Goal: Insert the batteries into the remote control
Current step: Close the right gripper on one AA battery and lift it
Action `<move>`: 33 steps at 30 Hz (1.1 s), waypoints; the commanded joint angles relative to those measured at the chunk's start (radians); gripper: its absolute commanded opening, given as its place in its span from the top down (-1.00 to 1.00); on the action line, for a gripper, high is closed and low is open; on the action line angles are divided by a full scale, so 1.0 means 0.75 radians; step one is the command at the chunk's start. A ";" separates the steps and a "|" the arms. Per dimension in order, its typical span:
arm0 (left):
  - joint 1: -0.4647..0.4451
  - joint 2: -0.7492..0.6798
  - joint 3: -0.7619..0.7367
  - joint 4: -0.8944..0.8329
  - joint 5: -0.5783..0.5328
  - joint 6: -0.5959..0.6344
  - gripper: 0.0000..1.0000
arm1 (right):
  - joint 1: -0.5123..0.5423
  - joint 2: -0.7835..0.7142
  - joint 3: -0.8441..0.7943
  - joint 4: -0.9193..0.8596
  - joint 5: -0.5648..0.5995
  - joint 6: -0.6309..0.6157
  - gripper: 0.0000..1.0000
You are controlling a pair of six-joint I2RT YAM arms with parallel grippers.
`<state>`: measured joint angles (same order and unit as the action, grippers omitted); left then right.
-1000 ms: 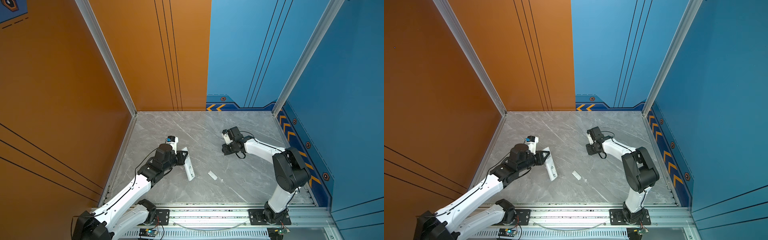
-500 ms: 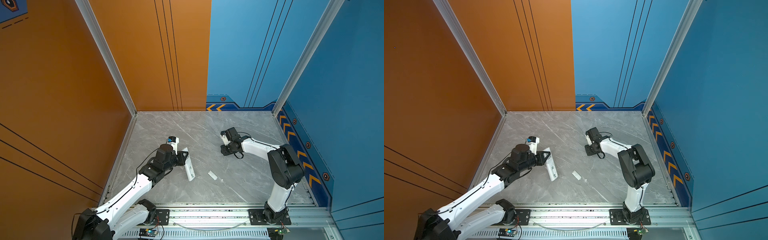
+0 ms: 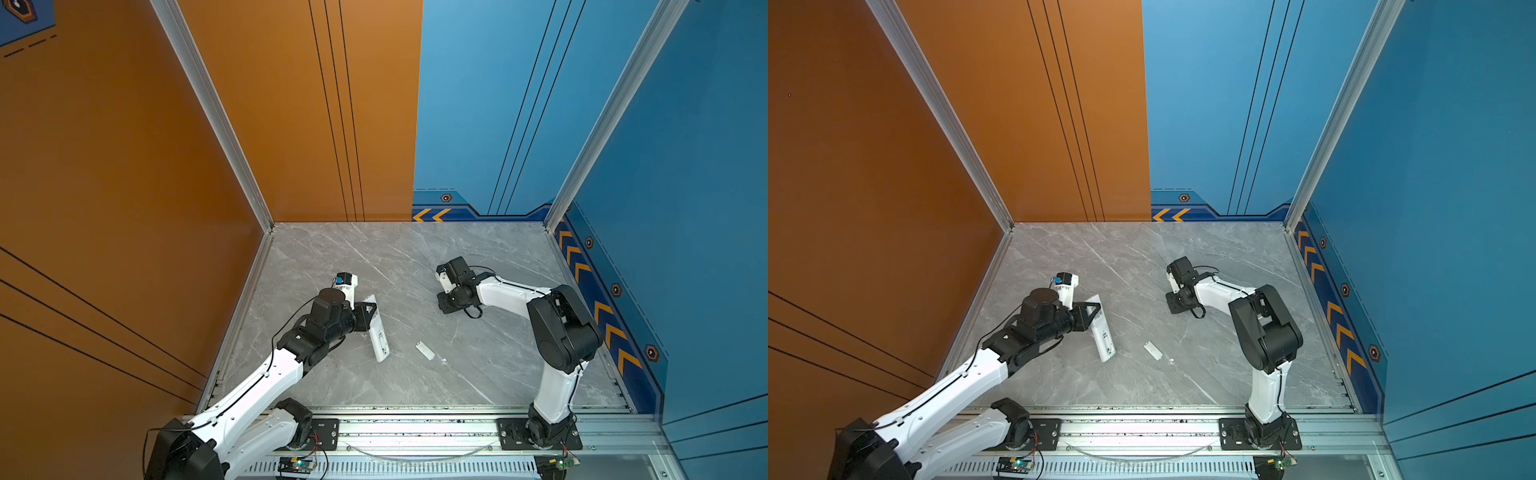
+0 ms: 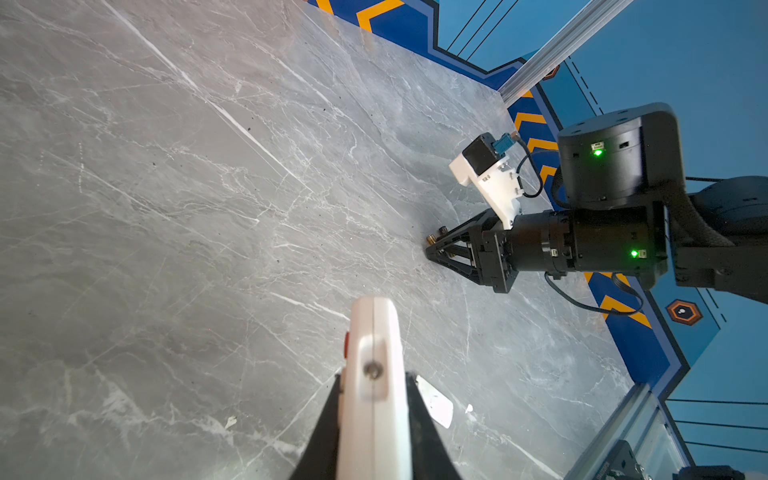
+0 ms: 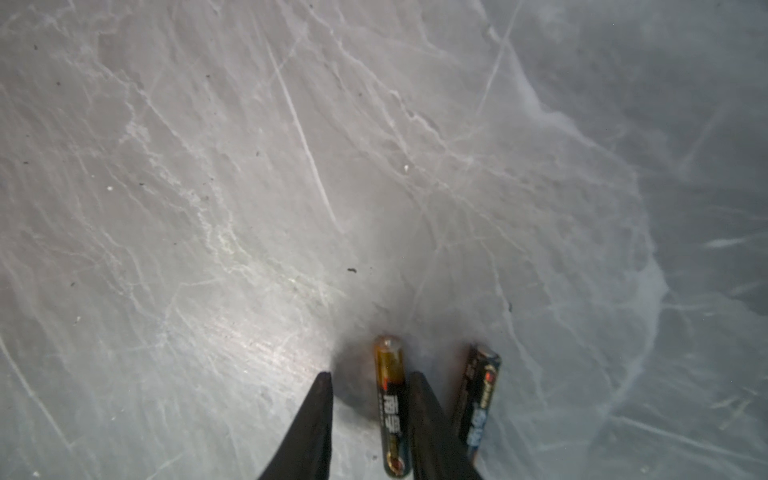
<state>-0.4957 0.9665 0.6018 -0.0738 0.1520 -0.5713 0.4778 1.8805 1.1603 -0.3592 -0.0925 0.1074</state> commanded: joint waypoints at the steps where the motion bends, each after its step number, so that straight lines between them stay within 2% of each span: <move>1: 0.015 -0.026 -0.023 0.007 0.028 0.023 1.00 | 0.023 0.033 0.030 -0.031 0.024 0.004 0.43; 25: 0.057 -0.061 -0.051 0.008 0.055 0.007 1.00 | 0.062 0.074 0.039 -0.041 0.025 -0.003 0.78; 33: 0.057 -0.103 -0.094 0.049 0.119 -0.055 1.00 | 0.127 0.005 -0.024 -0.039 -0.005 -0.019 0.89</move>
<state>-0.4618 0.9081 0.5495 -0.0700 0.1955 -0.5865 0.5434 1.8996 1.1805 -0.3546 -0.0757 0.1062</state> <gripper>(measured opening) 0.197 0.081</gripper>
